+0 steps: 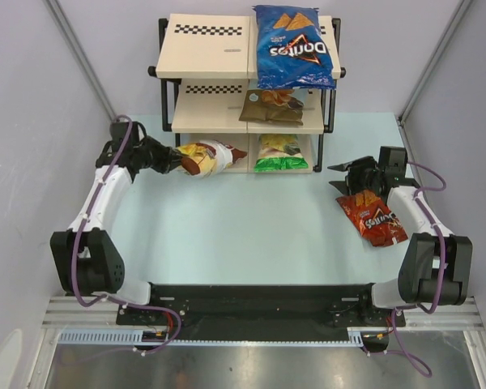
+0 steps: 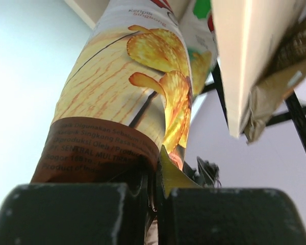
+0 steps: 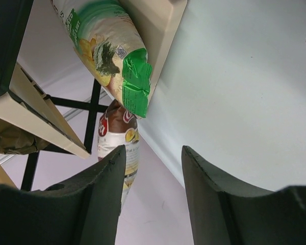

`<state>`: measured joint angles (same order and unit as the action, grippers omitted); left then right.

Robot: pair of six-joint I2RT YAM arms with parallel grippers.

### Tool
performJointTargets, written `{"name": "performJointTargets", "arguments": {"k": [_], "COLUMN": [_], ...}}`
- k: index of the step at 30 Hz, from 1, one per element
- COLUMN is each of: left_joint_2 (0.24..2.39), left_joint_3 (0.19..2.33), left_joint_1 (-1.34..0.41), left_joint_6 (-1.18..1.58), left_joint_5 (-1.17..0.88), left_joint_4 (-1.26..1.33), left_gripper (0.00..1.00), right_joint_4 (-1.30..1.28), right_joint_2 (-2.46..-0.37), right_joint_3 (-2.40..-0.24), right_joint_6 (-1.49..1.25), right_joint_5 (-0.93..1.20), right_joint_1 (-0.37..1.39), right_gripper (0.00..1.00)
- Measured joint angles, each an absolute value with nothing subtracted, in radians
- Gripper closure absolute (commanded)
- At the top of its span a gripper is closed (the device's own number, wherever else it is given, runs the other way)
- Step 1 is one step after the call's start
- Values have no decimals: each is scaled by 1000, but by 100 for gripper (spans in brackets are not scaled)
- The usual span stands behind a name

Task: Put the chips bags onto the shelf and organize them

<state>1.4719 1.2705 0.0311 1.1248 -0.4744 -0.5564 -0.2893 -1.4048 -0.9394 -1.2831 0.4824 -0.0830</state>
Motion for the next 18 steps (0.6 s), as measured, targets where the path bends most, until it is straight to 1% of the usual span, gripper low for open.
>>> {"name": "performJointTargets", "arguments": {"k": [6,9,13,14,18], "left_joint_2": [1507,1548,1671,1716,1782], "left_joint_3": [1200,1203,1312,1359,1441], "left_joint_1": [12,-19,-68,-90,-164], "left_joint_6": [1130,1135,1152,1161,1186], "left_joint_5": [-353,-286,-243,-213,-93], "left_joint_4": [-425,-354,-313,-307,-303], "left_gripper": [100,100,100,100,100], "right_joint_4": [-267,-241,-195,-188,-183], "right_joint_2": [-1423,-1439,-1443,-1447,-1478], "right_joint_3": [-939,-939,-940,-949,-995], "right_joint_6": [-1294,-1320,-1375,-1383,-1388], "right_joint_5": [503,515,521,522,532], "right_joint_1": [-84,-90,-96,-97,-105], "right_gripper": [48,47,46,46,46]}}
